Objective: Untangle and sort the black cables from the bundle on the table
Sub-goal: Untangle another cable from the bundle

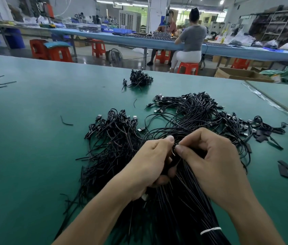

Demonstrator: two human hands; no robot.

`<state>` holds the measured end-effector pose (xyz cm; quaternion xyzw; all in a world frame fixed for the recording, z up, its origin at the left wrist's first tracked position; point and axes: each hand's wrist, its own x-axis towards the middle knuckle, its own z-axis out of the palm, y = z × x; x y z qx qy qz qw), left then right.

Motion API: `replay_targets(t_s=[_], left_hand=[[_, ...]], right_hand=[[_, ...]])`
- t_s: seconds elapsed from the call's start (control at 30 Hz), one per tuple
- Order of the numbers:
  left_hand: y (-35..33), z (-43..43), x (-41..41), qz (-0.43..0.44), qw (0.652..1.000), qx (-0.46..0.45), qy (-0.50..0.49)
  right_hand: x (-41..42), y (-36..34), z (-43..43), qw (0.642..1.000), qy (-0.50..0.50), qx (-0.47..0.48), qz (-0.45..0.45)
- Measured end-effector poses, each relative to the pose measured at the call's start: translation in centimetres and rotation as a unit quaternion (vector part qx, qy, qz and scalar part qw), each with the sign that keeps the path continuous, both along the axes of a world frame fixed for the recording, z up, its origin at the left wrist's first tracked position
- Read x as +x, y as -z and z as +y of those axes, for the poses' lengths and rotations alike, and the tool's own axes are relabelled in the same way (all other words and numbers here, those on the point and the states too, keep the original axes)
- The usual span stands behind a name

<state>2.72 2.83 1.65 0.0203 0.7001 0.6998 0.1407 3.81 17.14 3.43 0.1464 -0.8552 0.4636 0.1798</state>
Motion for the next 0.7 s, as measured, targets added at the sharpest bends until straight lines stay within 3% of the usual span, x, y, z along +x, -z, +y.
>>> replay_targets(t_s=[0.13,0.27,0.47,0.57,0.7], left_hand=[[0.0,-0.5,-0.6,0.056,0.997,-0.014,-0.051],[0.2,-2.9,-2.1,0.104,0.978,-0.044,-0.175],[0.4,-3.7,-2.1,0.259,0.902,-0.224,-0.262],[0.2,-3.7,-2.0,0.277,0.885,-0.256,-0.273],[0.3,-3.6,-1.9,0.278,0.889,-0.250,-0.264]], right_hand=[[-0.2,0.1,-0.1,1.000,0.013,-0.012,0.009],[-0.4,0.5,0.3,0.996,0.079,-0.037,-0.010],[0.2,2.5,-1.8,0.965,0.023,0.182,-0.188],[1.0,3.4,-3.7,0.958,-0.009,0.208,-0.196],[2.0,4.2,-5.5,0.952,-0.027,0.245,-0.183]])
